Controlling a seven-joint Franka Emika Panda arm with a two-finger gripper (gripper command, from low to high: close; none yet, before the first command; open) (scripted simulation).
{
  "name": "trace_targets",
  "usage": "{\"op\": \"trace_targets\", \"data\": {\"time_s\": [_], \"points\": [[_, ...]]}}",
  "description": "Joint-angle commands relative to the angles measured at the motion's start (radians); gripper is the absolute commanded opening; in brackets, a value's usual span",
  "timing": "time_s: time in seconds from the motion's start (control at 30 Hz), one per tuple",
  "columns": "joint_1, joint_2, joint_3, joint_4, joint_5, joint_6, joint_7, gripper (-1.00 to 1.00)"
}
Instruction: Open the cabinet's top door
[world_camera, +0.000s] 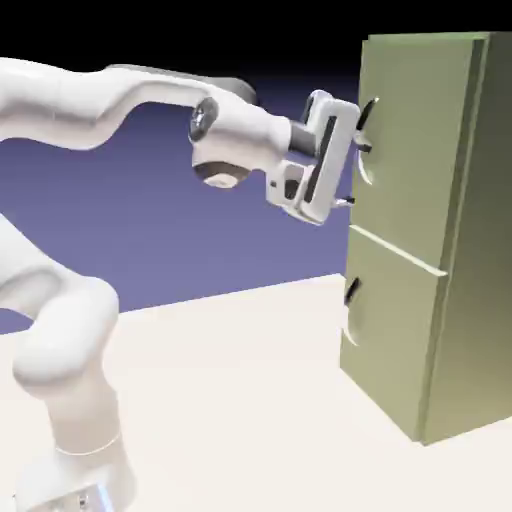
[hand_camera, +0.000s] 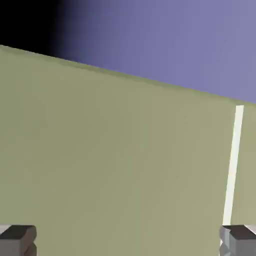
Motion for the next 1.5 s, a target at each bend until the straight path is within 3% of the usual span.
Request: {"op": "trace_targets", "data": {"time_s": [0.0,1.07,1.33,1.37,1.47], "points": [[-0.014,-0.004,0.015,0.009,0.044,0.000,0.014,0.00],[-0.449,-0.119,0.482,0.311,1.435,0.001,0.473,0.00],[-0.646,-0.045,0.624,0.446,1.475,-0.021,0.458,0.00],[-0.646,-0.045,0.624,0.446,1.475,-0.021,0.458,-1.00],[-0.573,-0.012,0.569,0.414,1.475,-0.043,0.410,-1.00]]}}
